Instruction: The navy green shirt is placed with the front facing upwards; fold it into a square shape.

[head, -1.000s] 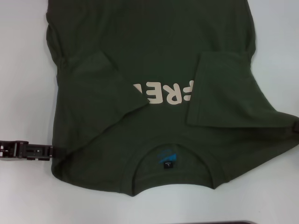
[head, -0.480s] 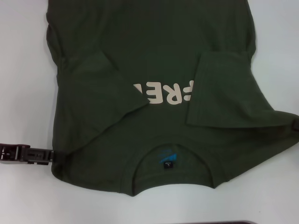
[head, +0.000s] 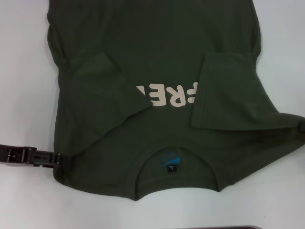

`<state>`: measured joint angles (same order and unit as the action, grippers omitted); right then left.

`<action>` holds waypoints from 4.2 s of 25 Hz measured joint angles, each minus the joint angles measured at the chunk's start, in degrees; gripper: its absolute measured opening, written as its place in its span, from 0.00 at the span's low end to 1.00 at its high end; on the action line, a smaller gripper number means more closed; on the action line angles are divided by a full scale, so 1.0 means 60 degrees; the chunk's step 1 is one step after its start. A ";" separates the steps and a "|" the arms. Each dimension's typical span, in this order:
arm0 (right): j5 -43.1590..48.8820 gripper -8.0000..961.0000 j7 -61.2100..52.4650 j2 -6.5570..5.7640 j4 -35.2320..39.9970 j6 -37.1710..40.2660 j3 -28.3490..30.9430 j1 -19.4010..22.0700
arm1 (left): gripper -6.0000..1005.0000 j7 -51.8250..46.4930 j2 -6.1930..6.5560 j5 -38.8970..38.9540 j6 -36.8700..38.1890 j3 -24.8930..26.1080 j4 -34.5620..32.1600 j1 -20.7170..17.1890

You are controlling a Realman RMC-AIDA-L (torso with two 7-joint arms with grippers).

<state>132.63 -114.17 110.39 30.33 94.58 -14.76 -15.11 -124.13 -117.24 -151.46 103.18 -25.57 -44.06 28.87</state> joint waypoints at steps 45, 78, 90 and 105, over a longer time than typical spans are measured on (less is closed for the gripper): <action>0.0000 0.04 0.0000 0.0000 -0.0001 -0.0061 0.0000 -0.0102 | 0.73 -0.0036 0.0000 0.0002 -0.0378 -0.0010 0.0108 0.0222; 0.0001 0.04 -0.0086 -0.0010 -0.0001 -0.0148 -0.0001 -0.0206 | 0.69 -0.0014 0.0093 -0.0010 -0.0091 -0.0376 0.0182 0.0439; 0.0001 0.04 -0.0088 -0.0045 -0.0001 -0.0150 -0.0001 -0.0259 | 0.27 -0.0053 0.0117 -0.0016 -0.0184 -0.0481 0.0203 0.0462; 0.0000 0.04 -0.0026 -0.0025 -0.0022 -0.0179 -0.0001 -0.0162 | 0.06 -0.0050 0.0176 -0.0032 -0.0389 -0.0460 0.0293 0.0468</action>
<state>132.63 -114.32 110.24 30.20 93.51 -14.77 -16.09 -124.43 -116.19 -151.66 100.84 -28.33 -42.31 31.68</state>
